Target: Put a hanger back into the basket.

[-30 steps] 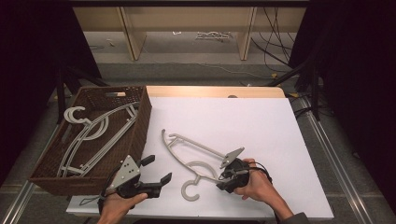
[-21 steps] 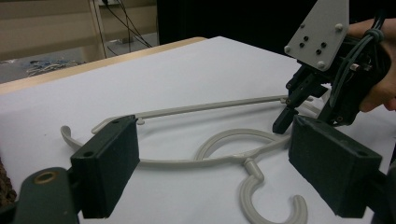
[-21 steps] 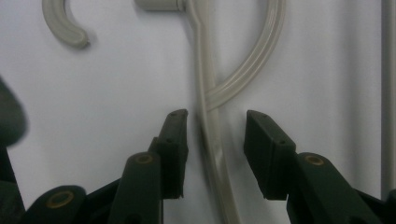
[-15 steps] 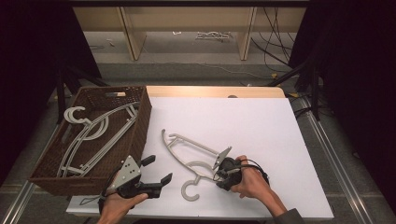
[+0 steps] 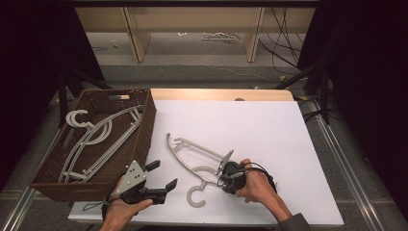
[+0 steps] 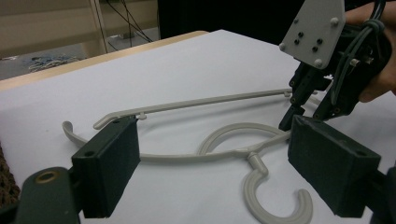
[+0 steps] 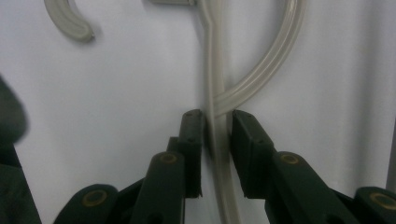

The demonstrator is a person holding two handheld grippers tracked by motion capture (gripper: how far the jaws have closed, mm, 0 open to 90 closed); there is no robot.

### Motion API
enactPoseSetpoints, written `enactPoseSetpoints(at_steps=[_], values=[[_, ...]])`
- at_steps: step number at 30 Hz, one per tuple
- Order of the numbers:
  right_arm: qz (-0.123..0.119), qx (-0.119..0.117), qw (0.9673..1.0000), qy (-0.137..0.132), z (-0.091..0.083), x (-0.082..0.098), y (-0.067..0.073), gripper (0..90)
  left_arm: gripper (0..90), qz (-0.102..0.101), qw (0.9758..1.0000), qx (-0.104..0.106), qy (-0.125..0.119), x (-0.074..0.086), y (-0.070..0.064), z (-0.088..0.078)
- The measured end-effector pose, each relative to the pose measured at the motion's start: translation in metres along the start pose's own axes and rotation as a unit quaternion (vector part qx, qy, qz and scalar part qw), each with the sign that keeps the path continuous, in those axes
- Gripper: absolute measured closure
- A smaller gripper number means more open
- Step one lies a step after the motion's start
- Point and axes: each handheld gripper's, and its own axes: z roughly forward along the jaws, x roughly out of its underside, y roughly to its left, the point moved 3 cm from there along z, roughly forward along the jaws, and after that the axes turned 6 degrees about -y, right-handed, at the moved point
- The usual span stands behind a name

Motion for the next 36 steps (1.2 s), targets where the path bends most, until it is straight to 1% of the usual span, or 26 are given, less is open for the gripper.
enactPoseSetpoints(at_steps=[2, 4, 5, 6, 7, 9, 11, 12, 14, 16, 17, 18, 19, 20, 21, 22, 23, 24, 26, 27, 29, 31, 32, 33, 34, 36], values=[[0.001, 0.0, 1.0, -0.005, 0.001, 0.0, -0.001, 75.8, 16.7, 0.013, 0.9999, 0.002, 0.001, 0.0, 0.0, 0.001], [-0.002, 0.003, 1.0, -0.002, 0.001, -0.001, 0.0, 77.1, 17.1, 0.009, 0.9999, 0.001, 0.007, 0.001, -0.002, 0.002], [-0.007, 0.004, 1.0, -0.002, 0.0, -0.001, 0.0, 78.4, 18.9, 0.019, 0.9998, 0.004, 0.01, 0.001, -0.001, 0.002], [-0.008, 0.001, 1.0, -0.003, 0.0, -0.001, 0.0, 80.0, 24.2, 0.019, 0.9998, 0.004, 0.01, 0.001, -0.001, 0.002], [-0.013, 0.0, 0.9999, -0.005, 0.0, -0.001, -0.001, 80.4, 26.0, 0.026, 0.9995, 0.007, 0.017, 0.002, -0.002, 0.003], [-0.02, 0.003, 0.9998, -0.006, 0.0, -0.001, 0.0, 81.0, 24.1, 0.041, 0.9988, 0.009, 0.025, 0.003, -0.003, 0.004], [-0.024, 0.001, 0.9997, -0.005, -0.001, -0.001, 0.0, 81.3, 23.9, 0.043, 0.9986, 0.009, 0.028, 0.003, -0.004, 0.006], [-0.034, 0.002, 0.9994, -0.007, -0.002, 0.0, 0.001, 81.6, 23.8, 0.05, 0.9981, 0.01, 0.036, 0.004, -0.005, 0.008], [-0.039, -0.001, 0.9992, -0.01, -0.003, 0.0, 0.001, 81.8, 24.9, 0.065, 0.9969, 0.012, 0.042, 0.004, -0.006, 0.011], [-0.045, -0.001, 0.9989, -0.012, -0.006, 0.0, 0.002, 81.9, 25.4, 0.064, 0.9962, 0.022, 0.054, 0.003, -0.008, 0.016], [-0.053, 0.0, 0.9985, -0.015, -0.008, 0.0, 0.002, 81.9, 26.3, 0.071, 0.9953, 0.023, 0.061, 0.002, -0.008, 0.019], [-0.055, 0.003, 0.9983, -0.016, -0.01, 0.0, 0.002, 81.9, 27.5, 0.071, 0.9953, 0.023, 0.061, 0.002, -0.008, 0.019], [-0.06, 0.006, 0.9981, -0.017, -0.013, 0.0, 0.003, 81.9, 28.2, 0.09, 0.9932, 0.011, 0.073, 0.001, -0.009, 0.025], [-0.063, 0.005, 0.9979, -0.016, -0.015, 0.0, 0.003, 82.0, 28.8, 0.1, 0.9919, 0.009, 0.077, 0.001, -0.008, 0.028], [-0.07, 0.01, 0.9974, -0.018, -0.017, 0.0, 0.004, 82.0, 29.4, 0.1, 0.9919, 0.009, 0.077, 0.001, -0.008, 0.028], [-0.07, 0.01, 0.9973, -0.017, -0.02, -0.001, 0.005, 82.0, 30.7, 0.109, 0.9904, 0.0, 0.085, -0.001, -0.007, 0.032], [-0.076, 0.009, 0.9968, -0.02, -0.021, -0.001, 0.006, 82.1, 32.4, 0.109, 0.9904, 0.0, 0.085, -0.001, -0.007, 0.032], [-0.08, 0.011, 0.9965, -0.023, -0.023, -0.003, 0.007, 82.1, 32.9, 0.128, 0.9873, 0.004, 0.095, -0.002, -0.008, 0.038], [-0.086, 0.008, 0.9959, -0.025, -0.026, -0.004, 0.009, 82.1, 33.0, 0.148, 0.9809, 0.02, 0.124, 0.001, -0.009, 0.045], [-0.088, 0.009, 0.9958, -0.025, -0.028, -0.005, 0.01, 82.1, 33.8, 0.166, 0.9764, 0.023, 0.136, 0.003, -0.01, 0.048], [-0.094, 0.011, 0.9951, -0.029, -0.031, -0.005, 0.011, 82.2, 34.8, 0.185, 0.9698, 0.034, 0.155, 0.007, -0.011, 0.053], [-0.097, 0.011, 0.9948, -0.028, -0.034, -0.005, 0.012, 82.2, 35.5, 0.187, 0.9689, 0.037, 0.158, 0.008, -0.011, 0.056], [-0.097, 0.011, 0.9948, -0.03, -0.035, -0.006, 0.013, 82.2, 36.3, 0.2, 0.9651, 0.043, 0.164, 0.008, -0.012, 0.06], [-0.097, 0.011, 0.9948, -0.03, -0.035, -0.006, 0.013, 82.2, 36.9, 0.2, 0.9651, 0.043, 0.164, 0.008, -0.012, 0.06], [-0.102, 0.013, 0.9943, -0.03, -0.039, -0.006, 0.014, 82.2, 37.1, 0.222, 0.9574, 0.051, 0.178, 0.009, -0.012, 0.065], [-0.104, 0.013, 0.994, -0.031, -0.042, -0.006, 0.015, 82.2, 39.5, 0.229, 0.9532, 0.058, 0.188, 0.012, -0.011, 0.071]])
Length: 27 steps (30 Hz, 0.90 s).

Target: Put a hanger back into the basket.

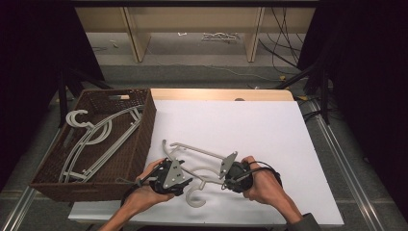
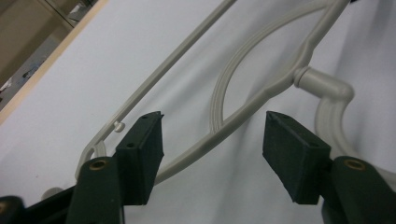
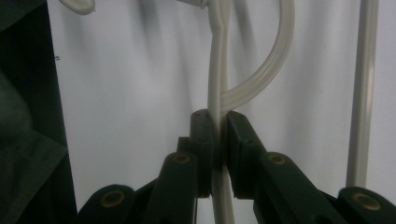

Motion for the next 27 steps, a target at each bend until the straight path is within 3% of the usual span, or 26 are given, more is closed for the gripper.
enactPoseSetpoints(at_steps=[4, 8, 10, 15, 16, 17, 21, 24, 27], values=[[-0.009, 0.001, 1.0, -0.002, -0.003, -0.001, 0.001, 82.3, 42.0, 0.032, 0.9993, 0.006, 0.015, 0.001, 0.0, 0.007], [-0.014, -0.005, 0.9999, -0.008, -0.007, -0.001, 0.002, 82.3, 42.3, 0.041, 0.9989, 0.023, 0.006, 0.002, 0.002, 0.011], [-0.017, -0.007, 0.9998, -0.008, -0.009, -0.001, 0.002, 82.3, 44.8, 0.057, 0.9975, 0.04, 0.009, 0.002, 0.0, 0.014], [-0.024, -0.011, 0.9995, -0.016, -0.012, -0.002, 0.003, 82.4, 48.6, 0.083, 0.9956, 0.043, 0.009, -0.002, -0.002, 0.02], [-0.026, -0.012, 0.9994, -0.017, -0.012, -0.002, 0.003, 82.4, 50.1, 0.094, 0.9942, 0.049, 0.018, -0.003, -0.001, 0.02], [-0.027, -0.012, 0.9994, -0.016, -0.013, -0.002, 0.004, 82.4, 51.9, 0.092, 0.9944, 0.049, 0.014, -0.004, -0.001, 0.021], [-0.04, -0.006, 0.9991, -0.012, -0.016, -0.002, 0.004, 82.4, 62.9, 0.091, 0.9916, 0.091, 0.009, -0.007, 0.001, 0.026], [-0.038, -0.011, 0.9991, -0.017, -0.019, -0.001, 0.003, 82.4, 64.9, 0.095, 0.9906, 0.098, 0.013, -0.01, 0.003, 0.023], [-0.04, -0.014, 0.9988, -0.023, -0.02, -0.001, 0.001, 82.5, 67.2, 0.092, 0.9911, 0.096, 0.015, -0.013, 0.004, 0.021]])
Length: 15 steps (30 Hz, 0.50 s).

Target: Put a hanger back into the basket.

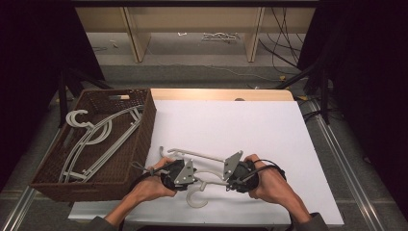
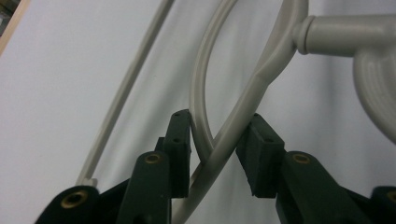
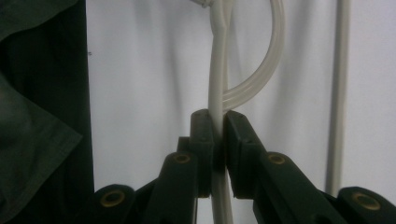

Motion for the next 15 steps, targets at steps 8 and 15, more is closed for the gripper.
enactPoseSetpoints(at_steps=[8, 15], values=[[-0.015, -0.003, 0.9996, -0.023, -0.016, 0.001, -0.004, 82.1, 71.9, 0.023, 0.9996, 0.012, 0.015, -0.014, 0.0, -0.016], [-0.027, -0.002, 0.9972, -0.069, -0.03, 0.004, -0.011, 78.9, 75.4, 0.004, 0.9989, 0.046, 0.001, -0.025, -0.001, -0.03]])
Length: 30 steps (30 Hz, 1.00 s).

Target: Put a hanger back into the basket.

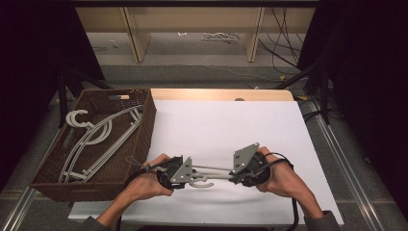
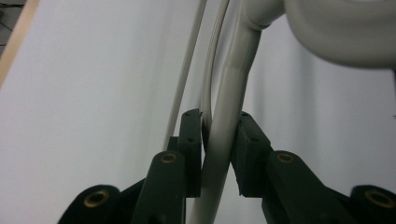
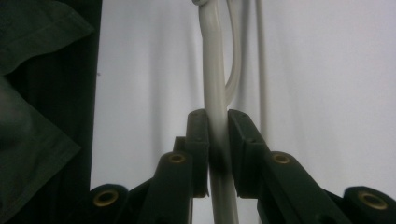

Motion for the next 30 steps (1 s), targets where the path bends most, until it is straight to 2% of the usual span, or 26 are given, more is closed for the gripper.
enactPoseSetpoints(at_steps=[3, 5, 6, 7, 9, 13, 14, 16, 17, 19, 20, 21, 22, 24, 25, 26, 28, 29, 30], values=[[0.004, 0.019, 0.9997, -0.015, -0.003, 0.0, -0.002, 76.3, 76.9, -0.033, 0.9993, 0.01, -0.016, -0.003, -0.002, -0.006], [0.007, 0.026, 0.9994, -0.019, -0.004, 0.001, -0.003, 74.9, 78.0, -0.046, 0.9984, 0.026, -0.021, -0.005, -0.002, -0.009], [0.007, 0.026, 0.9994, -0.019, -0.004, 0.001, -0.003, 74.9, 78.8, -0.046, 0.9984, 0.026, -0.021, -0.005, -0.002, -0.009], [0.019, 0.043, 0.9986, -0.024, -0.006, 0.001, -0.007, 72.8, 79.1, -0.1, 0.9933, 0.032, -0.048, -0.007, -0.003, -0.01], [0.033, 0.052, 0.9976, -0.032, -0.007, 0.002, -0.009, 70.2, 79.2, -0.109, 0.9927, 0.029, -0.043, -0.005, 0.0, -0.012], [0.062, 0.081, 0.9935, -0.052, -0.011, 0.0, -0.013, 54.3, 79.2, -0.146, 0.9884, 0.023, -0.036, 0.004, 0.003, -0.011], [0.075, 0.093, 0.9912, -0.057, -0.012, 0.0, -0.015, 50.1, 79.2, -0.152, 0.9874, 0.023, -0.035, 0.006, 0.004, -0.011], [0.106, 0.118, 0.9846, -0.073, -0.014, 0.0, -0.018, 44.1, 79.2, -0.155, 0.9871, 0.022, -0.032, 0.008, 0.008, -0.014], [0.119, 0.12, 0.9824, -0.079, -0.015, -0.001, -0.018, 42.2, 79.2, -0.167, 0.9852, 0.018, -0.037, 0.009, 0.009, -0.015], [0.127, 0.135, 0.9777, -0.099, -0.016, -0.001, -0.019, 37.9, 79.2, -0.182, 0.982, 0.015, -0.047, 0.009, 0.011, -0.02], [0.127, 0.135, 0.9777, -0.099, -0.016, -0.001, -0.019, 37.9, 79.1, -0.182, 0.982, 0.015, -0.047, 0.009, 0.011, -0.02], [0.148, 0.145, 0.9709, -0.12, -0.018, -0.002, -0.019, 34.2, 79.1, -0.203, 0.9772, 0.01, -0.061, 0.01, 0.013, -0.024], [0.154, 0.145, 0.9688, -0.13, -0.019, -0.002, -0.019, 32.8, 79.1, -0.213, 0.9745, 0.007, -0.069, 0.01, 0.014, -0.026], [0.17, 0.154, 0.9615, -0.151, -0.02, -0.001, -0.02, 30.7, 79.2, -0.22, 0.9727, 0.003, -0.074, 0.011, 0.016, -0.03], [0.175, 0.16, 0.9578, -0.162, -0.02, 0.0, -0.021, 30.7, 79.1, -0.22, 0.9727, -0.001, -0.074, 0.011, 0.018, -0.033], [0.179, 0.16, 0.9557, -0.17, -0.021, 0.0, -0.021, 30.3, 79.1, -0.223, 0.9718, -0.002, -0.077, 0.01, 0.019, -0.035], [0.188, 0.169, 0.949, -0.188, -0.022, 0.002, -0.022, 29.9, 79.1, -0.229, 0.9702, -0.009, -0.08, 0.01, 0.021, -0.039], [0.192, 0.176, 0.9444, -0.201, -0.023, 0.002, -0.022, 29.4, 79.1, -0.229, 0.9702, -0.009, -0.08, 0.01, 0.021, -0.039], [0.201, 0.174, 0.9418, -0.206, -0.025, 0.002, -0.021, 28.7, 79.1, -0.238, 0.9674, -0.015, -0.084, 0.011, 0.023, -0.041]])
